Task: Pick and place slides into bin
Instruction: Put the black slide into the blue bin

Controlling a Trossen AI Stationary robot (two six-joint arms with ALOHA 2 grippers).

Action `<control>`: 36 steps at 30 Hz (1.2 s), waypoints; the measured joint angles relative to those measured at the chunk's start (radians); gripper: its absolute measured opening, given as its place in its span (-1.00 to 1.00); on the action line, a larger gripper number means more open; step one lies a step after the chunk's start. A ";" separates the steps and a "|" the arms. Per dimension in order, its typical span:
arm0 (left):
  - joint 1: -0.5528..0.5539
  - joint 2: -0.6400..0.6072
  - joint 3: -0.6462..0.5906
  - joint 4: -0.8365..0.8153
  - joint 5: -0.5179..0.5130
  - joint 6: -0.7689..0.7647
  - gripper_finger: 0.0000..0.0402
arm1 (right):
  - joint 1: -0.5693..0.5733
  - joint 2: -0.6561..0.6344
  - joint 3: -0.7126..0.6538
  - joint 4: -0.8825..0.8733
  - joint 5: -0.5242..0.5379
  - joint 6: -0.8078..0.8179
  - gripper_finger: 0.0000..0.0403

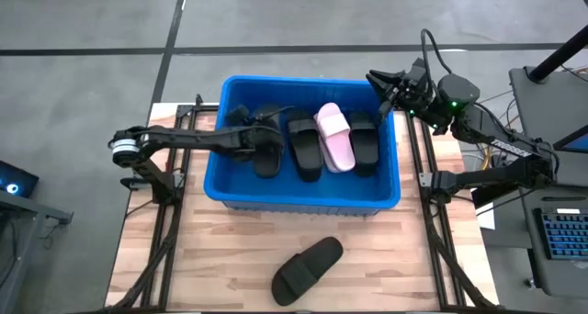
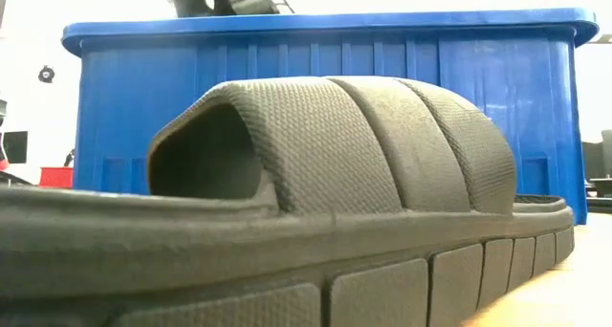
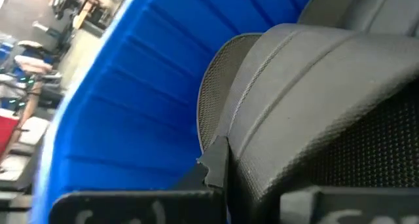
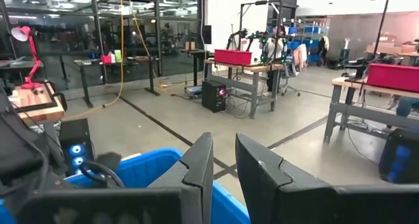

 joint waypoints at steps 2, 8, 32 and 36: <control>0.009 -0.001 -0.043 0.100 0.025 0.046 -0.99 | 0.000 0.000 0.000 0.000 0.000 0.000 -0.72; 0.063 0.021 -0.111 0.231 0.095 0.104 -0.99 | 0.000 0.000 0.000 0.000 0.000 0.000 -0.72; 0.182 0.191 -0.060 0.348 0.247 0.260 -0.99 | 0.000 0.002 0.000 0.001 0.017 0.000 -0.72; 0.185 0.191 -0.060 0.357 0.249 0.260 -0.99 | 0.000 0.002 0.000 0.001 0.017 0.003 -0.72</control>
